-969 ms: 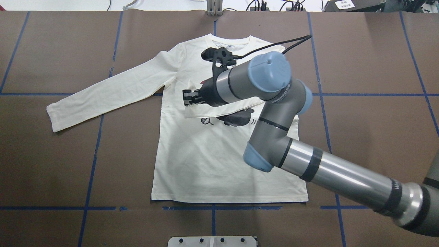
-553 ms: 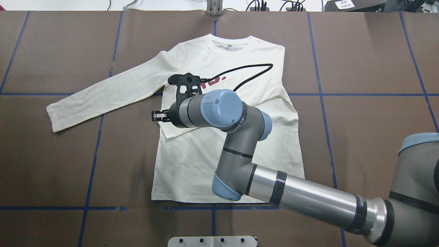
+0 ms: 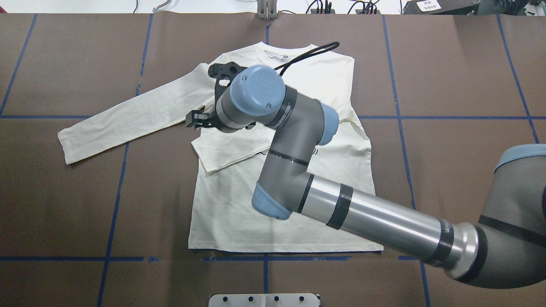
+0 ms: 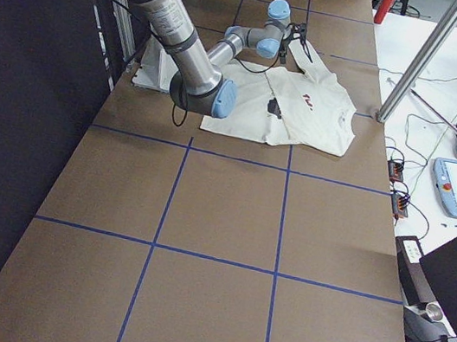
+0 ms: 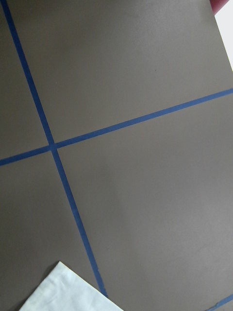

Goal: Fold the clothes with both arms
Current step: 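Carry the sleeve cuff with the right gripper across the shirt front and release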

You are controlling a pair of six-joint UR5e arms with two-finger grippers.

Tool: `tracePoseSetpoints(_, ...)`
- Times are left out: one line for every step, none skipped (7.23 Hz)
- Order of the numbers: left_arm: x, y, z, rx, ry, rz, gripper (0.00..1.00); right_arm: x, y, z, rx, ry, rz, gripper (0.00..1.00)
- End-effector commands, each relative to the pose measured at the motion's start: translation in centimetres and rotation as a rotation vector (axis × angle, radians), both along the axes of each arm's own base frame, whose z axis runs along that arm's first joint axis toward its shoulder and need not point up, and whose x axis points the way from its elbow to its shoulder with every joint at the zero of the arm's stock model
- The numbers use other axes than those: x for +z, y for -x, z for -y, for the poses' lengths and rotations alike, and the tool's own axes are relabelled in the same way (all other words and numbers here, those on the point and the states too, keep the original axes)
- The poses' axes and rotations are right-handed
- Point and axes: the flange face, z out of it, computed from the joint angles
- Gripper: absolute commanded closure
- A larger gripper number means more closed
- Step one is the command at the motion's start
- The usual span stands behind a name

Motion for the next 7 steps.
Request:
tracePoseSetpoints(-2.2,-8.1,-0.4,-0.154,0.111,-0.094,0.00,4.8,-10.5,7.6,-0.082,0.153,-0.176,0.00)
tracePoseSetpoints(-2.6,-11.6,-0.8,-0.197,0.157,-0.100,0.00,10.8,-15.2,8.9,-0.114,0.132,-0.257,0.00)
tracePoseSetpoints(-2.4,-16.3,-2.6,-0.280,0.215,-0.063,0.00,17.1,-19.7,10.4,-0.145,0.102,-0.313,0.00)
tracePoseSetpoints(-2.6,-21.0,-4.1,-0.367,0.268,-0.062,0.00,21.8,-23.8,11.4,-0.154,0.093,-0.346,0.00)
tracePoseSetpoints(-1.5,-22.9,-6.0,-0.399,0.290,-0.090,0.00,25.3,-28.0,12.4,-0.183,0.108,-0.334,0.00)
tracePoseSetpoints(-0.3,-23.2,-7.3,-0.414,0.285,-0.106,0.00,28.0,-32.4,13.2,-0.192,0.134,-0.303,0.00)
tracePoseSetpoints(0.5,-25.5,-8.2,-0.428,0.299,-0.089,0.00,29.9,-34.4,13.3,-0.201,0.123,-0.309,0.00)
